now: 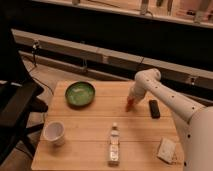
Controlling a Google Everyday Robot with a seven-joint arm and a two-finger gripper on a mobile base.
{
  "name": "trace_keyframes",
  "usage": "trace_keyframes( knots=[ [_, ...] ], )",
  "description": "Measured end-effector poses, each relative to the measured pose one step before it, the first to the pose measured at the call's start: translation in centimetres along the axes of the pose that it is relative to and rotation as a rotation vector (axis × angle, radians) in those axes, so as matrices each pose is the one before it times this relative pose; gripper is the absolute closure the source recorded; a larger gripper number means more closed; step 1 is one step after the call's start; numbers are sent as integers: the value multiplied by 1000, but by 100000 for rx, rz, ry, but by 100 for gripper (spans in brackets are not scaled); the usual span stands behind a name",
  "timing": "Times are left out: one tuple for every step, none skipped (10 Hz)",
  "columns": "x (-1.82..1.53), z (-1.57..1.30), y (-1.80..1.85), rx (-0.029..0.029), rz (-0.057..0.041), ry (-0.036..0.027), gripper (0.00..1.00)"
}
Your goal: Drag the pepper across the table
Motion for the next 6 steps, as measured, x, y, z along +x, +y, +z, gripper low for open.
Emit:
trace_keyframes(
  knots=[
    [56, -38, 148, 214, 482, -79, 100],
    [69, -65, 125, 225, 459, -44, 100],
    [28, -37, 79, 431, 478, -94, 100],
    [66, -54, 148, 275, 619, -19, 100],
    [32, -50, 48, 277, 454, -35, 100],
    [81, -81, 166, 302, 737, -20, 100]
  ],
)
